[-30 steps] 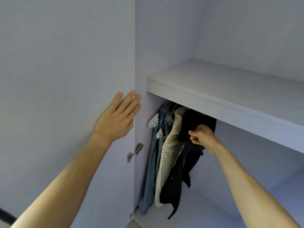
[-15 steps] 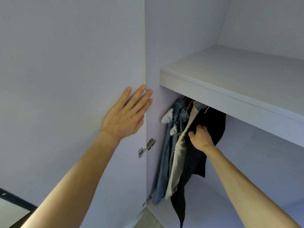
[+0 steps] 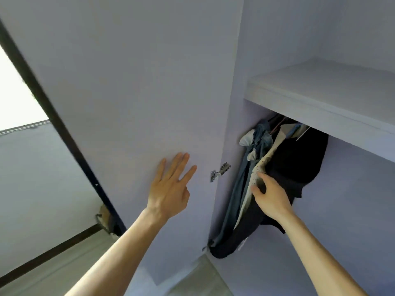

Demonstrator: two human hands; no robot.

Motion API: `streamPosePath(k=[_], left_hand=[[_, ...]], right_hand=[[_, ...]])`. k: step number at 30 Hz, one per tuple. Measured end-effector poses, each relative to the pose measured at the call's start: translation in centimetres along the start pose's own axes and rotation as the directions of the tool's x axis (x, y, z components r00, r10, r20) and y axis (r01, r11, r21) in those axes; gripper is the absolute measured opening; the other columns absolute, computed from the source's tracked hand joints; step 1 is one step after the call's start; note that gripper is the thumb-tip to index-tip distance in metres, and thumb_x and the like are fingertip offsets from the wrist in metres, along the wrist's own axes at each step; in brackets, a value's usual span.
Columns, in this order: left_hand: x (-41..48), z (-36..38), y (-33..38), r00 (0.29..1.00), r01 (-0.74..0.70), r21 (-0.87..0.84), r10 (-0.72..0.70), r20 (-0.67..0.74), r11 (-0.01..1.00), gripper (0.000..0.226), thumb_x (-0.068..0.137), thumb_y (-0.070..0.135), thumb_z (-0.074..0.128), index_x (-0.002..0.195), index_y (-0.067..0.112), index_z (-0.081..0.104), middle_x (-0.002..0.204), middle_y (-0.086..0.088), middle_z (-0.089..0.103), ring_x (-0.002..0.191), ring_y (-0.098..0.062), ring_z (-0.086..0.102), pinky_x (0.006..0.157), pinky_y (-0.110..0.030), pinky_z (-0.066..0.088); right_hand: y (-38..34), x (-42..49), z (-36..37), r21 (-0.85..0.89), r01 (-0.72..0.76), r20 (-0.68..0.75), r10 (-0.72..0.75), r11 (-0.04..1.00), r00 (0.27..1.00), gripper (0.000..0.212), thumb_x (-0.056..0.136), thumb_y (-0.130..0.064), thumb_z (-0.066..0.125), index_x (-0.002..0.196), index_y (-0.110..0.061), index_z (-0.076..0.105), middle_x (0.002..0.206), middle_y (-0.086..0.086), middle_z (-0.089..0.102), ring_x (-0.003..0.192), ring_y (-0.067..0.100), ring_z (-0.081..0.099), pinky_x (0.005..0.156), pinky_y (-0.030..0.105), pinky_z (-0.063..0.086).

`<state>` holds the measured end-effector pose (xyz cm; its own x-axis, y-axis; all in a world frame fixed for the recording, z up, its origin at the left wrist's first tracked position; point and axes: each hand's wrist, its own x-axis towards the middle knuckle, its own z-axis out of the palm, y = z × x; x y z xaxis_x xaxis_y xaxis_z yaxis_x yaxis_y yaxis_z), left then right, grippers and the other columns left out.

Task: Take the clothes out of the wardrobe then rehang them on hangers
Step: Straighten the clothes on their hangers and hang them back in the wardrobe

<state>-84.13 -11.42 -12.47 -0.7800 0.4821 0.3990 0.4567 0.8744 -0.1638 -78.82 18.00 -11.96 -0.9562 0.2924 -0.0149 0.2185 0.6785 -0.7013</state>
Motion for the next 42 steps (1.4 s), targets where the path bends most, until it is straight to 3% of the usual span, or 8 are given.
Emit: streamPosePath(k=[2,4,7,10,18,25,33,42], left_hand=[[-6.5,0.6,-0.9,0.975,0.179,-0.09,-0.165,0.146,0.98,0.064,0.086,0.029,0.063,0.148,0.028,0.047,0.162,-0.008,0.03,0.15,-0.029,0.026,0.118,-0.058,0.025],[-14.1,0.8,-2.2,0.876,0.416,-0.131,-0.358,0.323,0.9,0.059,0.089,0.035,0.058,0.147,0.035,0.045,0.161,-0.005,0.031,0.149,-0.027,0.027,0.117,-0.051,0.028],[-26.6,0.1,-4.4,0.62,0.704,-0.07,-0.564,0.546,0.706,0.059,0.092,0.041,0.047,0.15,0.041,0.036,0.163,0.0,0.027,0.15,-0.021,0.022,0.117,-0.039,0.025],[-39.4,-2.7,-5.3,0.352,0.875,0.048,-0.701,0.62,0.482,0.06,0.093,0.041,0.046,0.152,0.04,0.032,0.162,0.001,0.027,0.15,-0.018,0.022,0.118,-0.039,0.024],[-65.7,-14.9,-0.7,-0.223,0.961,0.243,-0.882,0.414,-0.129,0.054,0.095,0.037,0.045,0.149,0.035,0.042,0.153,0.006,0.044,0.141,-0.016,0.039,0.113,-0.036,0.033],[-76.6,-22.4,9.1,-0.587,0.809,0.152,-0.796,0.15,-0.568,0.05,0.098,0.04,0.043,0.148,0.035,0.043,0.151,0.01,0.046,0.138,-0.014,0.041,0.11,-0.036,0.038],[-78.8,-24.4,16.4,-0.784,0.619,0.108,-0.619,0.043,-0.778,0.051,0.099,0.037,0.043,0.15,0.033,0.041,0.152,0.011,0.044,0.139,-0.014,0.041,0.109,-0.034,0.039],[-78.8,-23.4,20.0,-0.873,0.486,0.114,-0.486,0.03,-0.866,0.05,0.099,0.033,0.043,0.149,0.033,0.042,0.15,0.012,0.045,0.137,-0.013,0.042,0.104,-0.031,0.042]], right_hand=[[-2.2,-3.8,3.1,0.008,0.138,0.105,-0.138,0.99,0.985,0.047,0.099,-0.032,0.057,0.145,-0.027,0.047,0.151,-0.011,0.043,0.144,0.012,0.034,0.113,0.03,0.03],[-4.6,-7.6,6.9,0.007,0.287,0.187,-0.283,0.958,0.941,0.04,0.099,-0.03,0.058,0.139,-0.027,0.056,0.148,-0.013,0.046,0.143,0.009,0.035,0.115,0.029,0.029],[-8.3,-13.7,12.9,0.026,0.455,0.331,-0.437,0.89,0.836,0.033,0.098,-0.026,0.059,0.131,-0.026,0.065,0.144,-0.013,0.051,0.142,0.009,0.036,0.116,0.025,0.026],[-12.1,-20.0,19.2,0.07,0.597,0.488,-0.549,0.799,0.678,0.032,0.096,-0.022,0.062,0.128,-0.026,0.067,0.143,-0.012,0.052,0.142,0.011,0.036,0.114,0.019,0.021],[-19.3,-38.3,31.4,0.334,0.84,0.731,-0.68,0.427,0.054,0.036,0.097,-0.037,0.058,0.133,-0.038,0.06,0.15,-0.016,0.045,0.148,0.007,0.024,0.118,0.025,0.019],[-23.1,-50.8,35.6,0.593,0.792,0.711,-0.555,0.144,-0.431,0.038,0.101,-0.047,0.047,0.139,-0.048,0.049,0.156,-0.023,0.032,0.15,0.0,0.012,0.119,0.024,0.021],[-25.5,-57.1,37.2,0.747,0.663,0.594,-0.409,-0.038,-0.693,0.041,0.104,-0.043,0.039,0.145,-0.045,0.041,0.158,-0.022,0.028,0.15,0.0,0.005,0.118,0.022,0.022],[-23.3,-60.3,40.8,0.811,0.575,0.539,-0.247,-0.103,-0.805,0.044,0.105,-0.042,0.039,0.148,-0.039,0.04,0.16,-0.014,0.03,0.152,0.006,0.008,0.12,0.025,0.016]])
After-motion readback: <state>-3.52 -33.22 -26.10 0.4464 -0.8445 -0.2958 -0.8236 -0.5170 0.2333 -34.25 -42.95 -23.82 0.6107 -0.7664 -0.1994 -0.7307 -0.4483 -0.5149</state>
